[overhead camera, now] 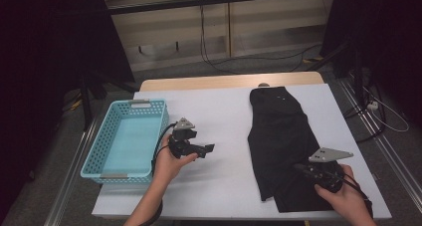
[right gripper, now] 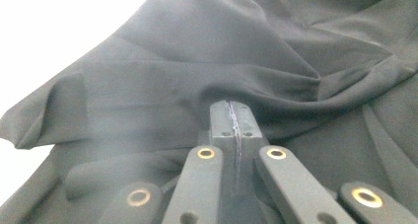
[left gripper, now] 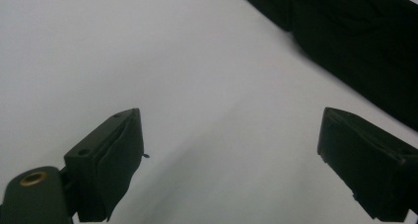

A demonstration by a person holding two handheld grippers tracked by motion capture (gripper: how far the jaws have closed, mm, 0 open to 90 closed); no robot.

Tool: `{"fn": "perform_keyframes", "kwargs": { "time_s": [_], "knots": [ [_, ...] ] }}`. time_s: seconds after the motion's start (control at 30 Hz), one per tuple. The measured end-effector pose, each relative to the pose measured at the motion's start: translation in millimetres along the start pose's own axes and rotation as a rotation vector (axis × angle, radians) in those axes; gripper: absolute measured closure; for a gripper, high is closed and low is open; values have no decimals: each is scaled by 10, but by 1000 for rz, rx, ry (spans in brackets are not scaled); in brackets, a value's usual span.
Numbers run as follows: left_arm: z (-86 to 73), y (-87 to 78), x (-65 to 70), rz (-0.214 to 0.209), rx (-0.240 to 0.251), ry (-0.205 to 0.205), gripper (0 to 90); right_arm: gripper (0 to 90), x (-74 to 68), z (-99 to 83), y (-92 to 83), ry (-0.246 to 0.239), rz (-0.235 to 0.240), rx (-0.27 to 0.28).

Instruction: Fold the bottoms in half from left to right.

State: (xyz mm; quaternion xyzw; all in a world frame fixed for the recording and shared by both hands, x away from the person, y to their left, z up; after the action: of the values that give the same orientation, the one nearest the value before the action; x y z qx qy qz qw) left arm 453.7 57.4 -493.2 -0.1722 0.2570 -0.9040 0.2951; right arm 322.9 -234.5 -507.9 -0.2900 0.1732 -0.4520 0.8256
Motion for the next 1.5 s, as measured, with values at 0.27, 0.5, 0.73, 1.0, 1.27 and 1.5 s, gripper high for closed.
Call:
{"fn": "perform_keyframes", "kwargs": {
  "time_s": [0.27, 0.5, 0.73, 1.0, 1.27, 1.5],
  "knots": [
    [-1, -4, 4, -1, -3, 2, 103, 893, 195, -112, -230, 50, -50, 21],
    [0, 17, 12, 1, -9, 6, 103, 787, 120, -213, -289, 40, -48, 19],
    [9, 27, 18, 0, -10, 14, 103, 771, -204, -168, -211, -22, 60, 5],
    [-8, 29, 15, -2, -23, 22, 104, 900, -363, -206, 2, -99, 59, -52],
    [-23, 47, 35, -9, -28, 25, 105, 900, -244, -189, -249, -71, 62, -26],
    [13, 22, 19, -3, -10, 18, 107, 900, -86, -294, -522, -35, 24, -4]
  ]
}}
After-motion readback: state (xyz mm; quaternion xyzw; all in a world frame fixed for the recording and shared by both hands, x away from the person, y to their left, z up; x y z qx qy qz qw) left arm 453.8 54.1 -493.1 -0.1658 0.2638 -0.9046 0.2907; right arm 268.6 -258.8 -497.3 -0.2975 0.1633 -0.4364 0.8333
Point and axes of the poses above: each handheld gripper's, and its own axes: y roughly forward along the jaws, z roughly out of its top, x roughly to its right, the point moved 10 cm from there along y, roughly forward along the jaws, and after that the axes turned 4 degrees about x, right-handed, at the moved point
